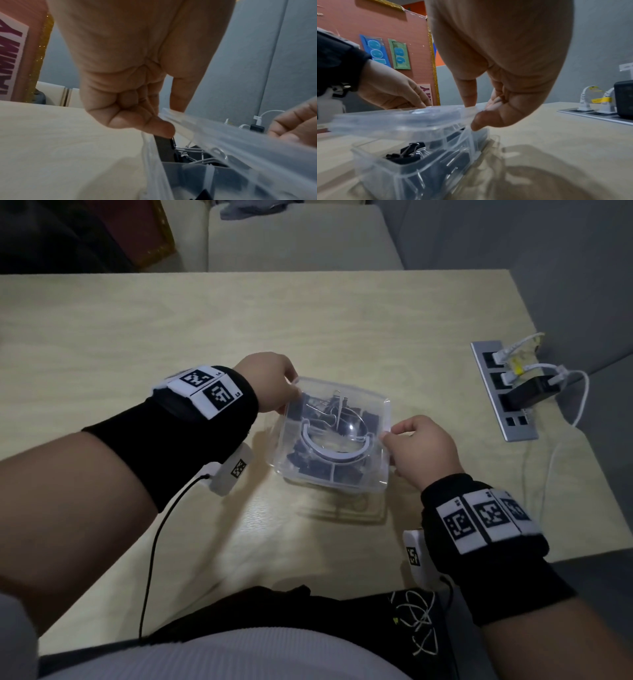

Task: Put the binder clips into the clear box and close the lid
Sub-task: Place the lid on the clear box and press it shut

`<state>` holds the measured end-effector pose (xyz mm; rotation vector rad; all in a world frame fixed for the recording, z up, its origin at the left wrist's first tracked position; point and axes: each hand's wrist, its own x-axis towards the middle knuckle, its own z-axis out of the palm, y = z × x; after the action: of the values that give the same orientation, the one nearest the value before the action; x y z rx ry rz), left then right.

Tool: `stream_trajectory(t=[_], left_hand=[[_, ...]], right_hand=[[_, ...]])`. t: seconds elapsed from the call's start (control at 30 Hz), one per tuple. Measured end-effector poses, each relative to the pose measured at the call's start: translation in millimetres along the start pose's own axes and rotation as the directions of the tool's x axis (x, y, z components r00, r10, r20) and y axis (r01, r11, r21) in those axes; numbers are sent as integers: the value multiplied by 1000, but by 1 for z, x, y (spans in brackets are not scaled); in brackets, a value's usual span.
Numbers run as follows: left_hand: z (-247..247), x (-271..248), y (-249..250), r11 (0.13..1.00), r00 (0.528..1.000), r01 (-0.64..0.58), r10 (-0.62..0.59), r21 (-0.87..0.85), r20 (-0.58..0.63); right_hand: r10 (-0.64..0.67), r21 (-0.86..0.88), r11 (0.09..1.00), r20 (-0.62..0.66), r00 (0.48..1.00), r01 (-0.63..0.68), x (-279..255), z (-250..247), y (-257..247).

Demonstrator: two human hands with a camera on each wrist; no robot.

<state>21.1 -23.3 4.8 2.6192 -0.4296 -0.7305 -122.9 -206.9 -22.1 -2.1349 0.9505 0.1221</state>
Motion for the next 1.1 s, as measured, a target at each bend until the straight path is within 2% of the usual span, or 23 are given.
stream_trajectory(t=[0.27,0.5,0.63,0.73,0.8,0.87,0.97,1.1], left_hand=[[-1,2,-6,1000,997,-26,26,7,-79],[12,8,-7,988,991,-64,79,139,-108],[11,5,-12,982,997,-64,72,179,-35],[9,-2,-18,998,998,30,-33,57,60],[8,-5,-18,995,987,93,-96,33,127],[9,-7,-15,988,979,109,-125,106,163],[14,-8,-9,975,988,71,-98,210,121],[19,-7,1,945,990,61,-99,323,103]], right_hand=[[-82,-48,996,-21,996,81,-14,7,-5],[-102,-168,982,-57,993,91,-14,15,-1],[-104,-108,990,-69,992,96,-10,15,4],[-9,-26,1000,-73,997,7,-6,12,5],[27,-29,999,-59,998,-29,-2,10,7],[22,-82,996,-36,999,-25,2,10,6],[-12,-213,977,-38,999,4,4,10,0],[-98,-439,896,-53,994,65,5,12,-13]])
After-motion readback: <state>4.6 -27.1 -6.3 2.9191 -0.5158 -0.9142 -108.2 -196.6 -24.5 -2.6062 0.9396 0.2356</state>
